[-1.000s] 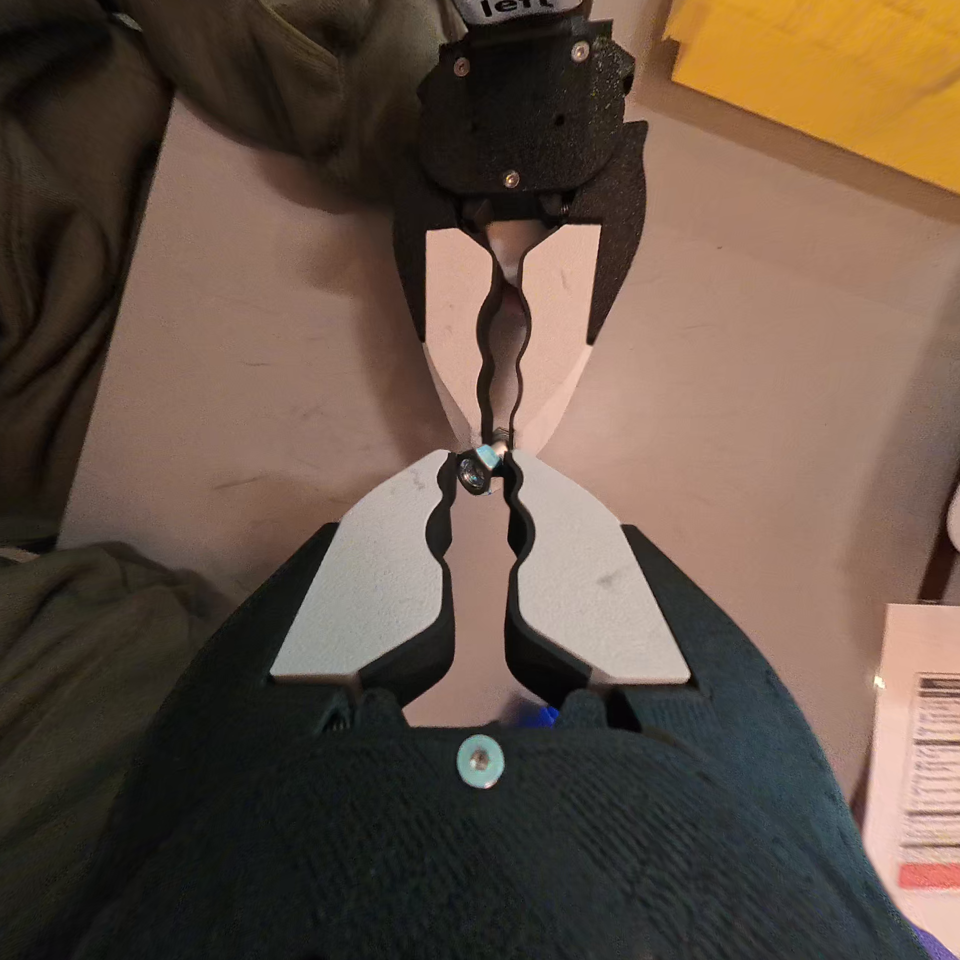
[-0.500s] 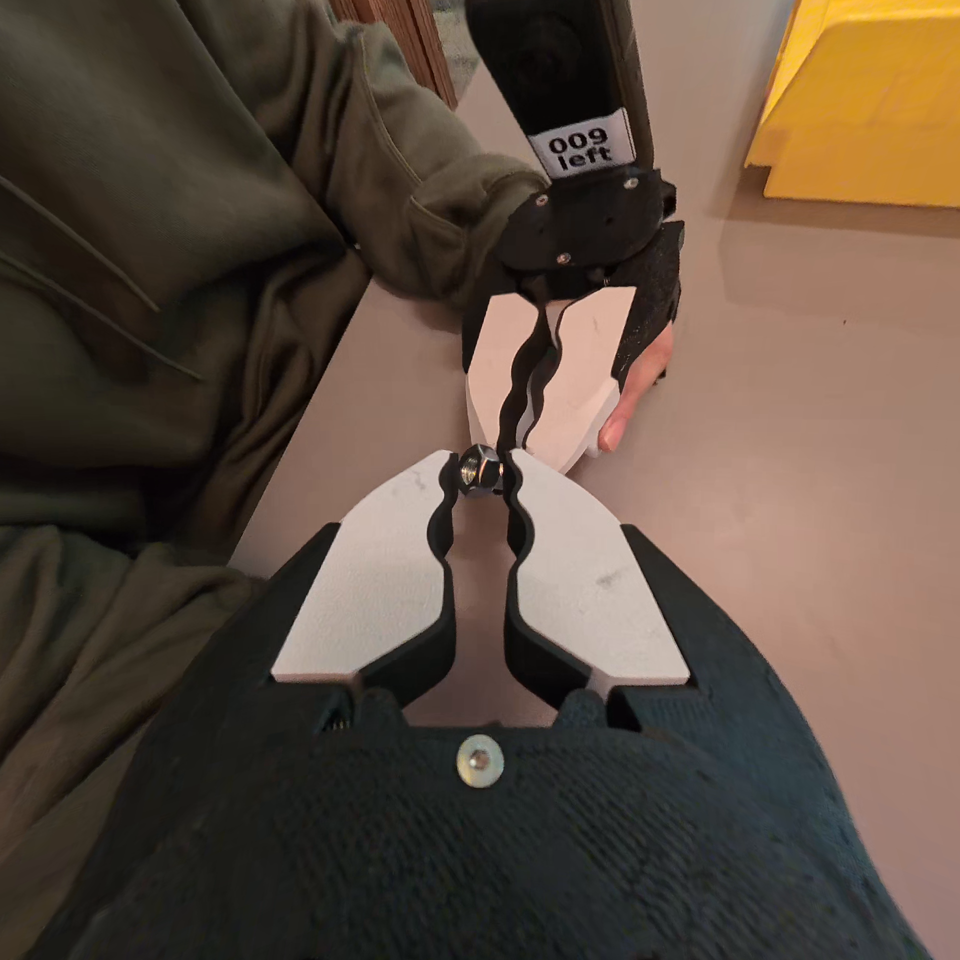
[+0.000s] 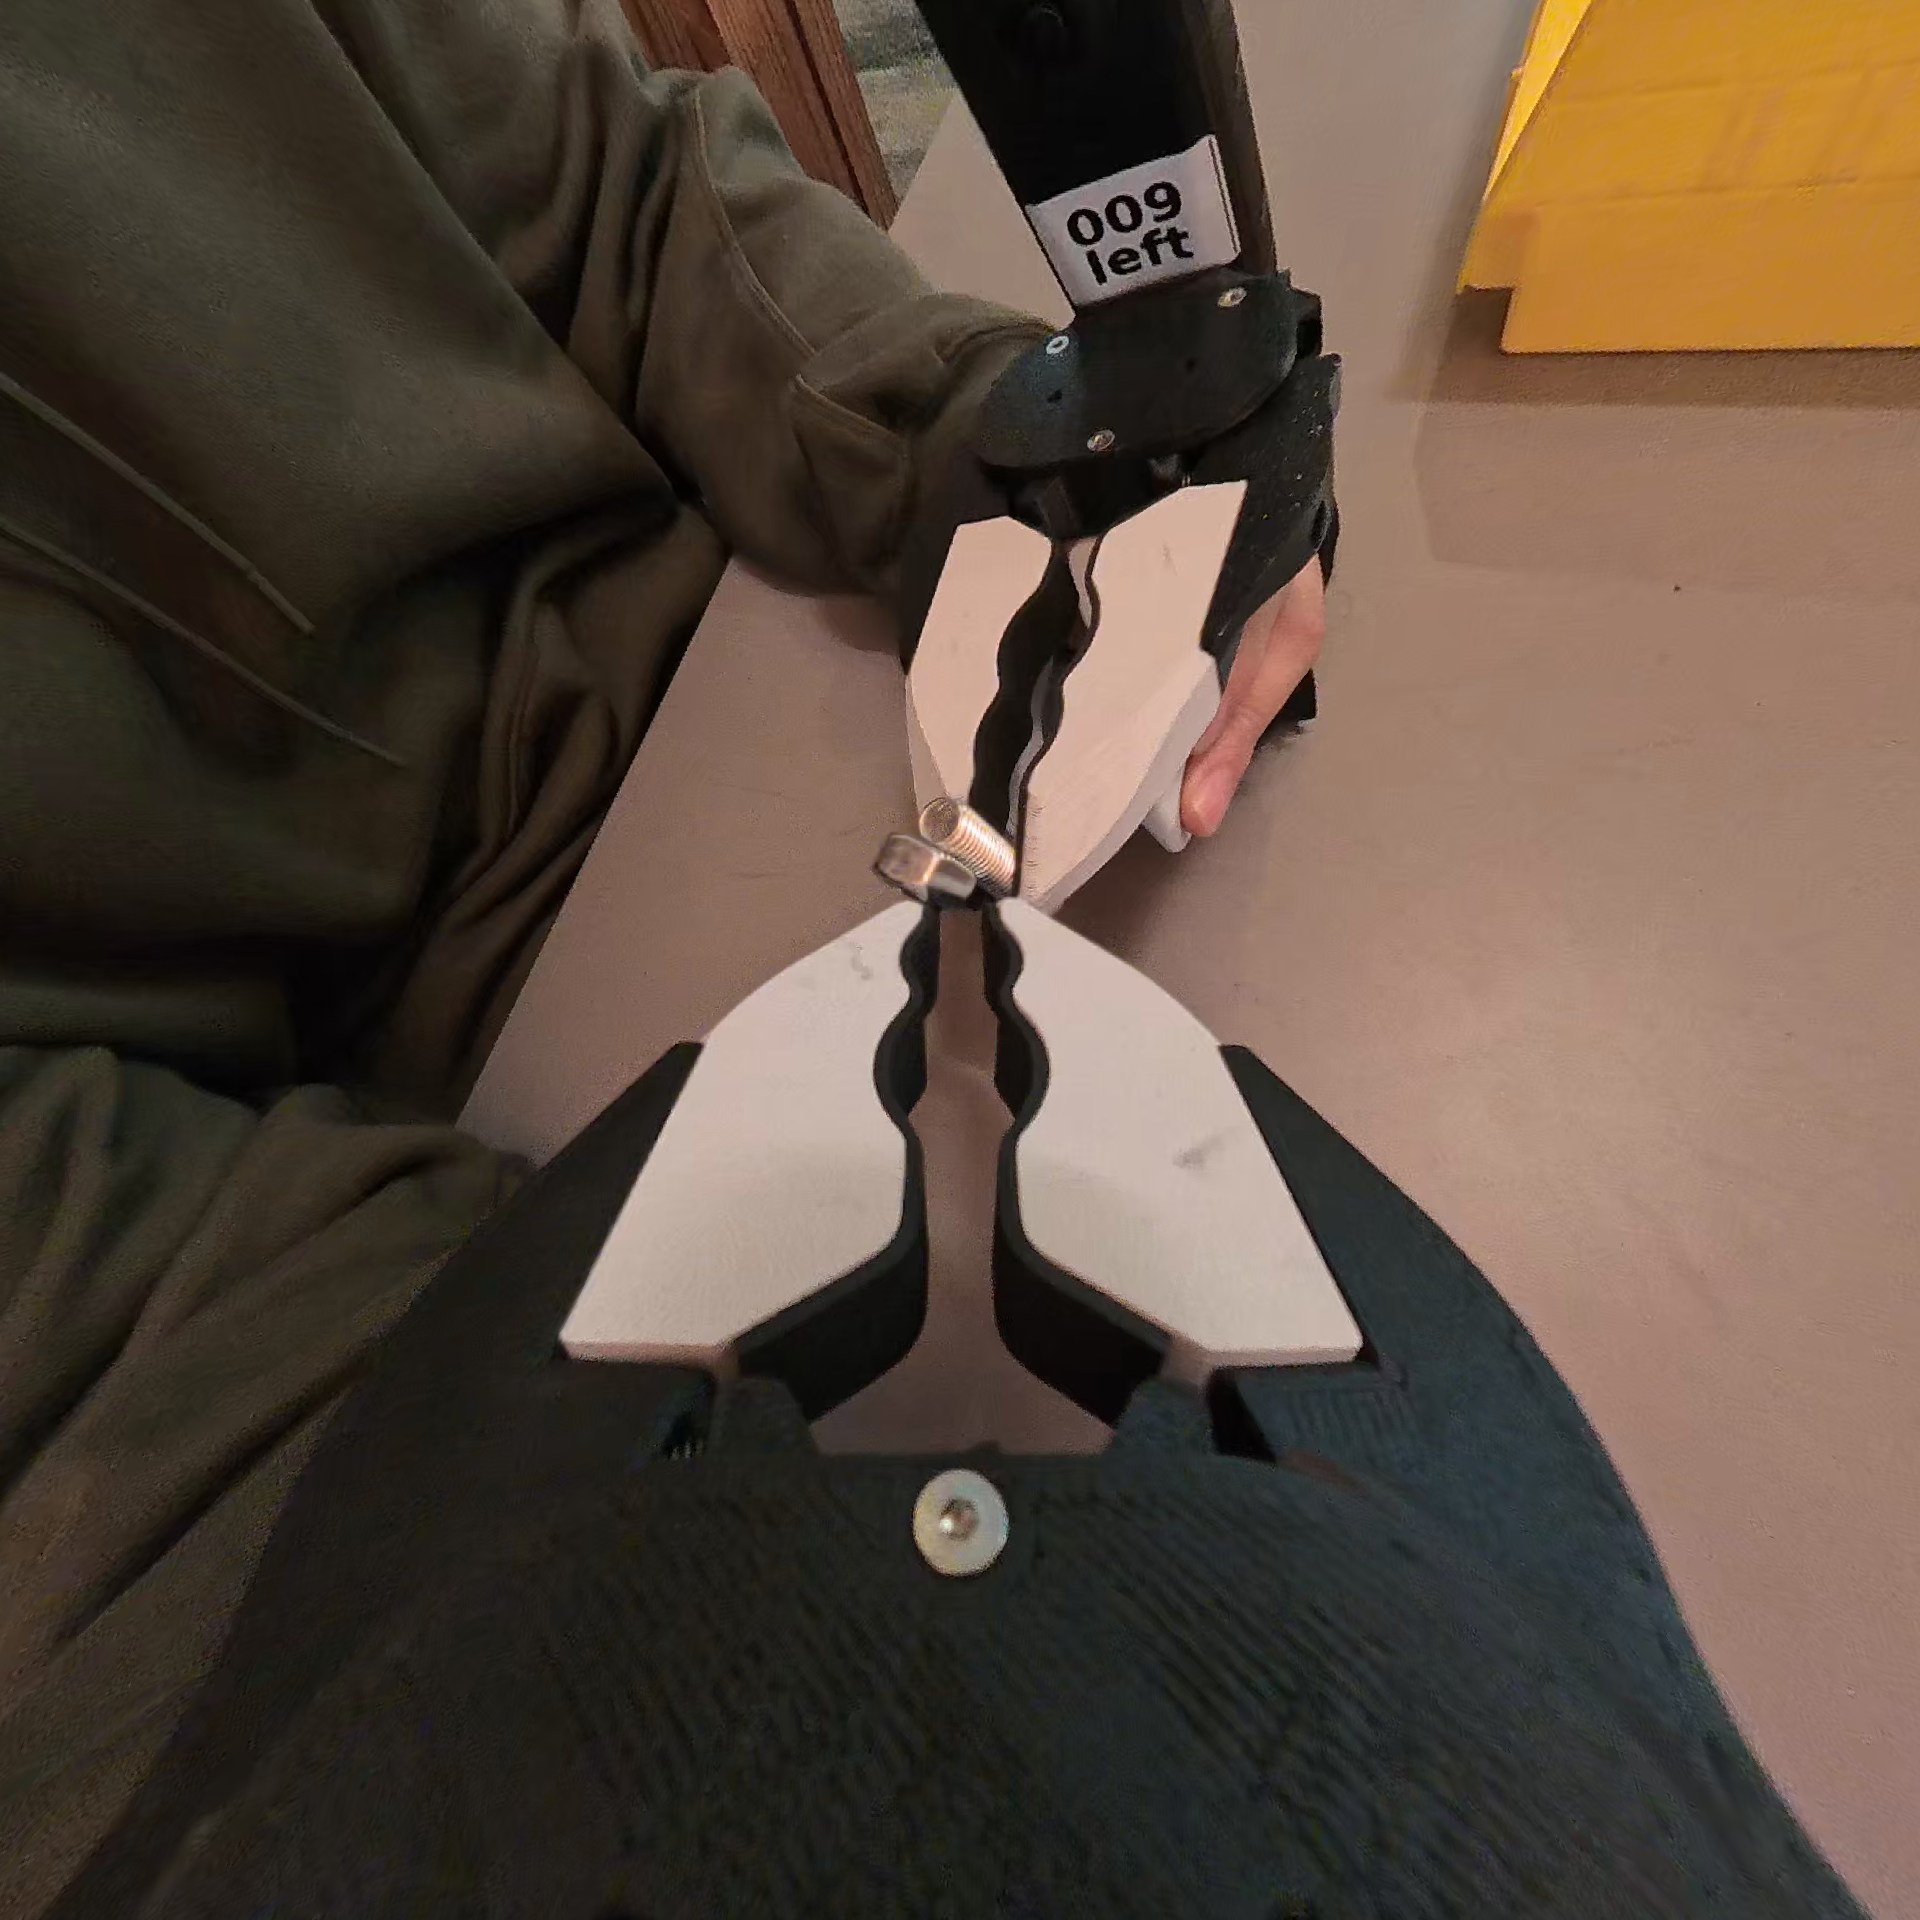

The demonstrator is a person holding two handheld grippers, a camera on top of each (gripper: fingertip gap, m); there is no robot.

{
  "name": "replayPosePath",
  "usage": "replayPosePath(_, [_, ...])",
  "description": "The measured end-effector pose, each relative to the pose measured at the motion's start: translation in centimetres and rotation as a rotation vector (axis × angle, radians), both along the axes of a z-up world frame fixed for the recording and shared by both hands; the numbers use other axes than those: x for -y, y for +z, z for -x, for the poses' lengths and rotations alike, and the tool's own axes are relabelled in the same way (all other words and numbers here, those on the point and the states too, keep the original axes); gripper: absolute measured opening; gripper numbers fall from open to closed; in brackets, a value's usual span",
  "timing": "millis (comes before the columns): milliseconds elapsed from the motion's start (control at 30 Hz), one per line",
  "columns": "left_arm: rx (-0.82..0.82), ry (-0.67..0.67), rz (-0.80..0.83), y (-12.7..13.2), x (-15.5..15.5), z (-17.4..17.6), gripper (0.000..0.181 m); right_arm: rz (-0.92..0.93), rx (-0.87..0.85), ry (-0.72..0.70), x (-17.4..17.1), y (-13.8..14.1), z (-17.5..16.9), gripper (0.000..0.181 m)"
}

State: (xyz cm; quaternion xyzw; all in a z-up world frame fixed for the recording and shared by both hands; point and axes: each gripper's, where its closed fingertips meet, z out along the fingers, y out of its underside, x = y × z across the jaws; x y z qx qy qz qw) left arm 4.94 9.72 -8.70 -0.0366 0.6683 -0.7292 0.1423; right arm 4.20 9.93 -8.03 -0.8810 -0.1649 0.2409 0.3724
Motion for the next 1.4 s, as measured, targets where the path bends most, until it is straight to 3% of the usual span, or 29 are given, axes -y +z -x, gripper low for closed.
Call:
replayPosePath(300, [0.038,0.038,-0.131,-1.4,0.0,-0.3,0.009,0.051,-0.013,-0.006,0.0,-0.8,0.1,0.0])
replayPosePath(433, [0.037,0.152,-0.117,-1.2,-1.3,-1.9,0.009,0.146,0.05,-0.212,0.1,-2.7,-1.4,0.002])
replayPosePath(633, [-0.033,0.254,-0.002,0.1,-3.4,-3.8,0.009,0.024,0.321,-0.339,1.6,-2.9,0.9,0.037])
replayPosePath(733, [-0.054,0.276,0.034,0.4,-4.0,-4.1,0.009,-0.074,0.432,-0.563,1.1,-4.0,-1.7,0.04])
replayPosePath(800, [-0.053,0.302,0.041,0.5,-4.4,-4.4,0.009,-0.101,0.377,-0.755,0.7,-4.5,-4.0,0.033])
replayPosePath(900, [-0.057,0.336,0.062,0.7,-5.1,-4.6,0.009,-0.046,0.411,-0.955,0.9,-5.7,-8.3,0.041])
replayPosePath(967, [-0.071,0.343,0.085,0.8,-5.4,-4.7,0.009,-0.031,0.49,-1.023,0.9,-5.3,-11.1,0.043])
replayPosePath(1067, [-0.069,0.354,0.104,1.1,-6.0,-4.9,0.009,-0.079,0.513,-1.253,0.4,-3.2,-16.6,0.044])
replayPosePath(1167, [-0.089,0.362,0.11,0.7,-6.6,-5.2,0.009,-0.101,0.418,-1.274,-1.5,-2.6,-16.3,0.031])
replayPosePath(1233, [-0.096,0.36,0.132,0.9,-7.0,-5.2,0.009,-0.183,0.504,-1.248,-2.3,-2.7,-15.8,0.027])
replayPosePath(1333, [-0.115,0.354,0.162,1.2,-7.3,-5.3,0.009,-0.134,0.564,-1.258,-2.0,-4.7,-15.9,0.033])
replayPosePath(1400, [-0.126,0.351,0.17,1.2,-7.4,-5.3,0.009,-0.172,0.538,-1.286,-2.2,-4.3,-15.9,0.032])
